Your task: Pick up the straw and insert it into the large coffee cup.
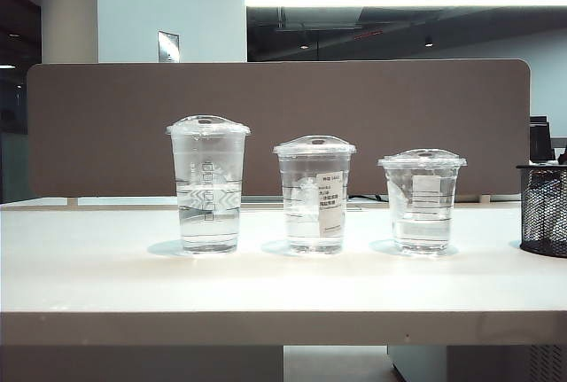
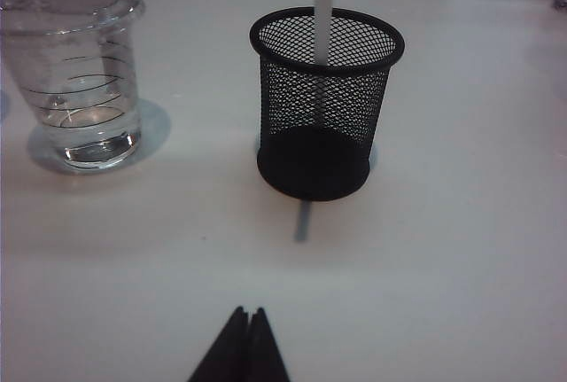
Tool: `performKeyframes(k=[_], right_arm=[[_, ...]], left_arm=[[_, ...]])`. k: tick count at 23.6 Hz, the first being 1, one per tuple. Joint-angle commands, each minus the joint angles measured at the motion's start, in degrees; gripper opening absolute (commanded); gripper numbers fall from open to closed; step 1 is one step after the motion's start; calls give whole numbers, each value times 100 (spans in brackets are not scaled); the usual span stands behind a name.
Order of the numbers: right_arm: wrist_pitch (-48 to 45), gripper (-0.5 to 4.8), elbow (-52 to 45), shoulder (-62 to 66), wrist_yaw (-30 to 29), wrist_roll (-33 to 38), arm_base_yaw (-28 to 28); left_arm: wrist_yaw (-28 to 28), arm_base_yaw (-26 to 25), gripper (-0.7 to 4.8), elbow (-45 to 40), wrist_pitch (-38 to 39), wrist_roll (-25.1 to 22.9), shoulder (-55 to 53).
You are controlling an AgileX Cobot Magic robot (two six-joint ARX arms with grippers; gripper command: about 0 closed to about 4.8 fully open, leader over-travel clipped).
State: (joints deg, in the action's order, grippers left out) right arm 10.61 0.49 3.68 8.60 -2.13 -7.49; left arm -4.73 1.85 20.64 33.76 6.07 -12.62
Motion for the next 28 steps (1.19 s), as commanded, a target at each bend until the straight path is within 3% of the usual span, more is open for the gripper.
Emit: performKeyframes(k=[1, 4, 9, 12, 15, 17, 22, 28], right_arm=[[-55, -5, -26, 4, 31, 24, 0], [-52, -5, -26, 4, 31, 24, 0], [-52, -5, -26, 4, 28, 24, 0], [-55, -5, -26, 4, 31, 24, 0], [-52, -5, -26, 4, 31, 24, 0], [-52, -5, -26, 4, 28, 24, 0], [-52, -5, -26, 4, 28, 24, 0], [-55, -5, -26, 4, 31, 24, 0]], left_arm=[[-2, 9, -3, 723, 4, -2, -492], [0, 9, -3, 1888, 339, -4, -944], [0, 94, -3, 3045, 503, -2, -1244], [-140, 304, -3, 3884, 1152, 52, -1388], [-754, 643, -3, 4789, 2267, 15, -1550], [-1521, 1005, -3, 5558, 3222, -166, -1698], [-2796, 1300, -3, 6363, 3939, -855, -1727], [-2719, 1226, -3, 6959, 4505, -1827, -1705]])
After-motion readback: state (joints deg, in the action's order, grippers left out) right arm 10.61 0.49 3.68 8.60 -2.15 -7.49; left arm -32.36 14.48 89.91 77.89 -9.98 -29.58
